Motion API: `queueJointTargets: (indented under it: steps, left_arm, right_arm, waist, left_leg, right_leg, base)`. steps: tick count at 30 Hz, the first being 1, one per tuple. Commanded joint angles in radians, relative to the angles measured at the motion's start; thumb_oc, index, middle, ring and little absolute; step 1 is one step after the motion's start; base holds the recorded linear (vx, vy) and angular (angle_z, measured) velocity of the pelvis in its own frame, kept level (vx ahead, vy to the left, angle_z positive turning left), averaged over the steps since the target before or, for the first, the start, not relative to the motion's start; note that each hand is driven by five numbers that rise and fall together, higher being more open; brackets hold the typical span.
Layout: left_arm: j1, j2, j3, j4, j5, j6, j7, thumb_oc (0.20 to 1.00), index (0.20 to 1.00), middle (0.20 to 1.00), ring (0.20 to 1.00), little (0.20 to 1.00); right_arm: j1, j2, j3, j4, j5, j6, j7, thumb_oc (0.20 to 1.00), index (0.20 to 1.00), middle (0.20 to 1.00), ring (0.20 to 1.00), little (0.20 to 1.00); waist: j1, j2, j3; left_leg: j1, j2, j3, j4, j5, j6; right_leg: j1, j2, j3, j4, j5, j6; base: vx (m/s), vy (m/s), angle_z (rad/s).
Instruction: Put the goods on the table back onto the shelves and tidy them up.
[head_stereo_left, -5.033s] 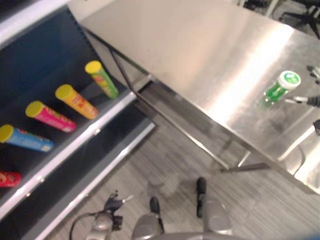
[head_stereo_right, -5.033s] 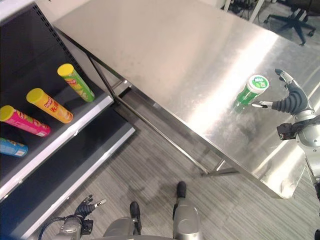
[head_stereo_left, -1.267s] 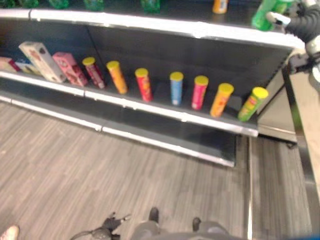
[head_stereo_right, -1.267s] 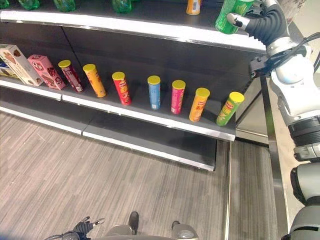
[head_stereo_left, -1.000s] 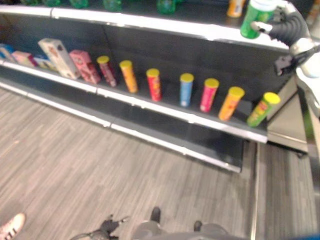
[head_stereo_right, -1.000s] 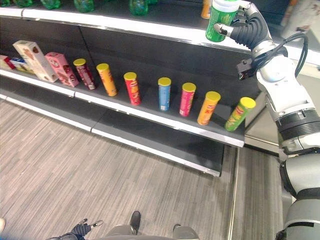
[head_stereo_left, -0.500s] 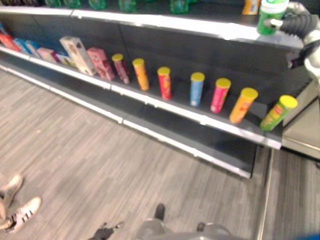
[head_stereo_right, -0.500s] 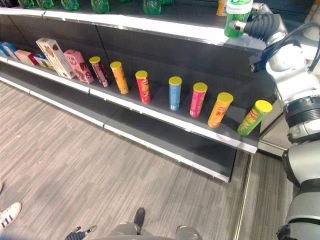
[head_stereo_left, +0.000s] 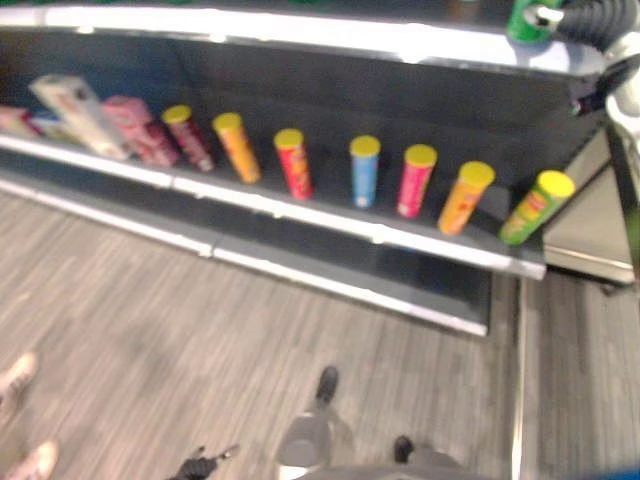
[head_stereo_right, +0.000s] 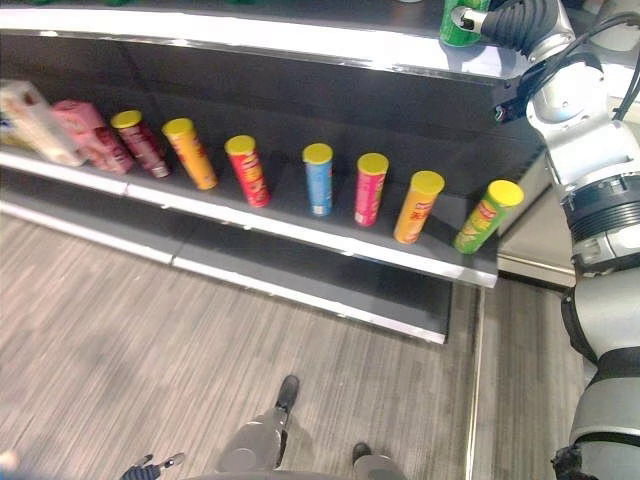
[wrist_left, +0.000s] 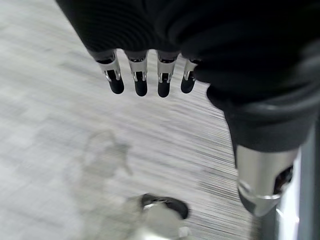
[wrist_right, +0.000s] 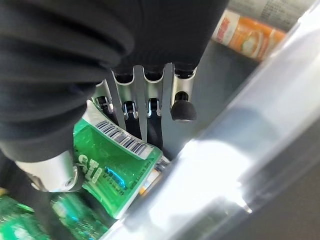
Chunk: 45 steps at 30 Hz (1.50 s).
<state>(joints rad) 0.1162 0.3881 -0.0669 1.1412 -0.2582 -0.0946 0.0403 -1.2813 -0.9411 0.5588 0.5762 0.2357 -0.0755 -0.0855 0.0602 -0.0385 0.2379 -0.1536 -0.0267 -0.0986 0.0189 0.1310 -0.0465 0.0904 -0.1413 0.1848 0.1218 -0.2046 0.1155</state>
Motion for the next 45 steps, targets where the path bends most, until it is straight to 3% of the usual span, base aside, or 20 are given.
queueJointTargets:
  steps: [1, 2, 6, 8, 10, 11, 12, 14, 15, 25, 45]
  left_arm:
    - [-0.004, 0.072, 0.004, -0.015, 0.018, -0.039, 0.017, 1.0, 1.0, 1.0, 1.0, 1.0]
    - [-0.008, 0.078, 0.009, -0.022, 0.022, -0.04, 0.021, 1.0, 1.0, 1.0, 1.0, 1.0]
    - [-0.012, 0.089, 0.017, -0.029, 0.019, -0.041, 0.026, 1.0, 1.0, 1.0, 1.0, 1.0]
    - [-0.021, 0.096, 0.017, -0.023, 0.02, -0.038, 0.027, 1.0, 1.0, 1.0, 1.0, 1.0]
    - [-0.03, 0.1, 0.016, -0.02, 0.018, -0.038, 0.027, 1.0, 1.0, 1.0, 1.0, 1.0]
    - [-0.039, 0.099, 0.015, -0.015, 0.012, -0.037, 0.027, 1.0, 1.0, 1.0, 1.0, 1.0]
    - [-0.227, 0.175, -0.022, -0.038, -0.007, -0.037, 0.037, 1.0, 1.0, 1.0, 1.0, 1.0]
    - [-0.228, 0.172, -0.054, -0.046, 0.0, -0.035, 0.023, 1.0, 1.0, 1.0, 1.0, 1.0]
    - [-0.164, 0.12, -0.052, -0.051, 0.008, -0.036, 0.023, 1.0, 1.0, 1.0, 1.0, 1.0]
    - [-0.144, 0.067, -0.065, -0.051, 0.0, -0.026, 0.022, 1.0, 1.0, 1.0, 1.0, 1.0]
    - [-0.104, 0.042, -0.032, -0.021, -0.015, -0.018, 0.03, 1.0, 1.0, 1.0, 1.0, 1.0]
  right_arm:
    - [-0.056, -0.029, -0.007, -0.018, -0.002, -0.033, -0.014, 0.2, 0.2, 0.2, 0.2, 0.2]
    - [-0.048, -0.037, -0.018, -0.036, -0.003, -0.036, -0.023, 0.2, 0.2, 0.2, 0.2, 0.2]
    - [-0.044, -0.037, -0.04, -0.04, 0.01, -0.047, -0.038, 0.2, 0.2, 0.2, 0.2, 0.2]
    - [-0.052, -0.031, -0.034, -0.031, 0.018, -0.049, -0.042, 0.2, 0.2, 0.2, 0.2, 0.2]
    - [-0.072, -0.027, -0.018, -0.02, 0.024, -0.05, -0.036, 0.2, 0.2, 0.2, 0.2, 0.2]
    - [-0.074, -0.005, -0.016, -0.018, 0.042, -0.052, -0.03, 0.2, 0.2, 0.2, 0.2, 0.2]
    - [-0.058, 0.02, 0.008, -0.028, 0.057, -0.063, -0.014, 0.2, 0.2, 0.2, 0.2, 0.2]
    - [-0.073, 0.024, 0.005, -0.028, 0.093, -0.074, -0.021, 0.2, 0.2, 0.2, 0.2, 0.2]
    - [-0.087, 0.063, -0.001, 0.028, 0.113, -0.075, -0.03, 0.2, 0.2, 0.2, 0.2, 0.2]
    - [-0.112, 0.058, 0.071, 0.042, 0.101, -0.05, 0.006, 0.2, 0.2, 0.2, 0.2, 0.2]
    - [-0.109, 0.124, 0.088, -0.013, 0.066, -0.048, 0.032, 0.2, 0.2, 0.2, 0.2, 0.2]
  waist:
    - [0.009, -0.037, -0.061]
    - [-0.004, -0.039, -0.063]
    - [-0.016, -0.029, -0.053]
    - [-0.018, -0.023, -0.043]
    - [-0.021, -0.018, -0.04]
    - [-0.031, -0.01, -0.037]
    - [-0.066, -0.003, -0.031]
    - [-0.077, -0.002, -0.032]
    - [-0.061, -0.01, -0.026]
    - [-0.047, -0.028, -0.028]
    - [-0.029, -0.029, -0.039]
  left_leg:
    - [-0.046, 0.058, -0.001, 0.162, -0.174, -0.092]
    - [-0.039, 0.045, 0.015, 0.168, -0.19, -0.076]
    - [-0.024, 0.035, 0.039, 0.171, -0.206, -0.054]
    - [-0.008, 0.044, 0.049, 0.162, -0.212, -0.052]
    - [0.02, 0.054, 0.062, 0.141, -0.22, -0.052]
    - [0.042, 0.061, 0.066, 0.12, -0.226, -0.047]
    - [0.062, 0.061, 0.072, 0.116, -0.233, -0.046]
    - [0.053, 0.053, 0.067, 0.127, -0.237, -0.046]
    - [0.056, 0.048, 0.065, 0.134, -0.235, -0.055]
    - [0.073, 0.072, 0.065, 0.132, -0.233, -0.073]
    - [0.07, 0.079, 0.074, 0.134, -0.234, -0.077]
  right_leg:
    - [0.038, -0.104, -0.023, 0.045, 0.117, 0.115]
    - [0.013, -0.126, -0.017, 0.083, 0.174, 0.129]
    - [-0.02, -0.142, -0.024, 0.151, 0.244, 0.132]
    - [-0.035, -0.157, -0.063, 0.158, 0.266, 0.116]
    - [-0.059, -0.157, -0.128, 0.118, 0.25, 0.11]
    - [-0.137, -0.098, -0.173, 0.069, 0.172, 0.106]
    - [-0.193, -0.055, -0.181, 0.059, 0.151, 0.103]
    - [-0.166, -0.05, -0.173, 0.019, 0.134, 0.107]
    - [-0.126, -0.045, -0.161, -0.015, 0.132, 0.106]
    - [-0.08, -0.041, -0.196, -0.046, 0.106, 0.083]
    - [-0.04, -0.06, -0.208, -0.054, 0.097, 0.087]
  base:
    - [0.16, 0.195, 0.05]
    - [0.1, 0.139, 0.08]
    - [0.06, 0.098, 0.11]
    - [0.01, 0.016, 0.0]
    - [0.03, 0.02, -0.11]
    - [0.05, 0.038, -0.3]
    - [0.06, 0.043, -0.44]
    - [0.02, 0.01, -0.18]
    - [0.0, -0.019, 0.2]
    - [0.0, -0.038, 0.07]
    - [0.0, -0.007, 0.04]
